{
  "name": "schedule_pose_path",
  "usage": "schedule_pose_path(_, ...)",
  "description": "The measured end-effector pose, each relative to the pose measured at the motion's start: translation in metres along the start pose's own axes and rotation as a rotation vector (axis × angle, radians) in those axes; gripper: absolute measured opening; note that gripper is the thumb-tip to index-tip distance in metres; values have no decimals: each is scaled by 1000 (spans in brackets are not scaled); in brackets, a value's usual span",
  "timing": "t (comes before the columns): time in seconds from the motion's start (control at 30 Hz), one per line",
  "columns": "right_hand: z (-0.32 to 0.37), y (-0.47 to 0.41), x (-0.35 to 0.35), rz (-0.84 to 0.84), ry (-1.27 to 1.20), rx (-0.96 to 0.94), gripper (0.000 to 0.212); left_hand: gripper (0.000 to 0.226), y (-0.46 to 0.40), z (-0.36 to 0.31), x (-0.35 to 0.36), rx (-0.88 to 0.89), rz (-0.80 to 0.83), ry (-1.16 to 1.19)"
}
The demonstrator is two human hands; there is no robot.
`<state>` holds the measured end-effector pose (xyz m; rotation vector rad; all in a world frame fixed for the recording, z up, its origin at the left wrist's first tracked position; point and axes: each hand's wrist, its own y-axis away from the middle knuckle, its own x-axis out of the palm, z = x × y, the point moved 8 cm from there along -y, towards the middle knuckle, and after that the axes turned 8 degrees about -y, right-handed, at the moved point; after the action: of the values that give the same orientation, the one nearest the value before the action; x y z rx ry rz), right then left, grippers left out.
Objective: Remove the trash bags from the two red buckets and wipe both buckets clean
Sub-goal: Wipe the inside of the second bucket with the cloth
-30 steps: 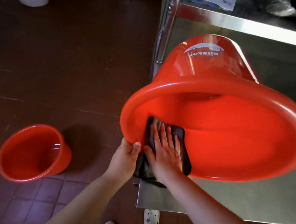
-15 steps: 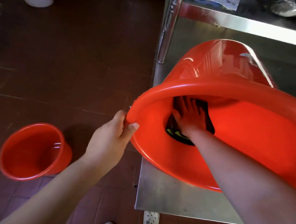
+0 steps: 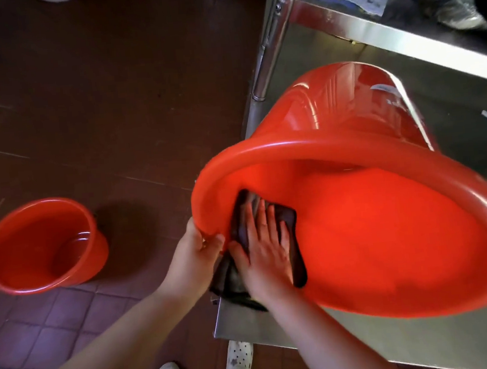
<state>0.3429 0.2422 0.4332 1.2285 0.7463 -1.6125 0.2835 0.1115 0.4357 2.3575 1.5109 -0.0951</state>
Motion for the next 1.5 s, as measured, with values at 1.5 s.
schedule_pose_path(1.5,-58,-82,-27,74,186,177,65,27,-31,-100,-62,331,-95,-546)
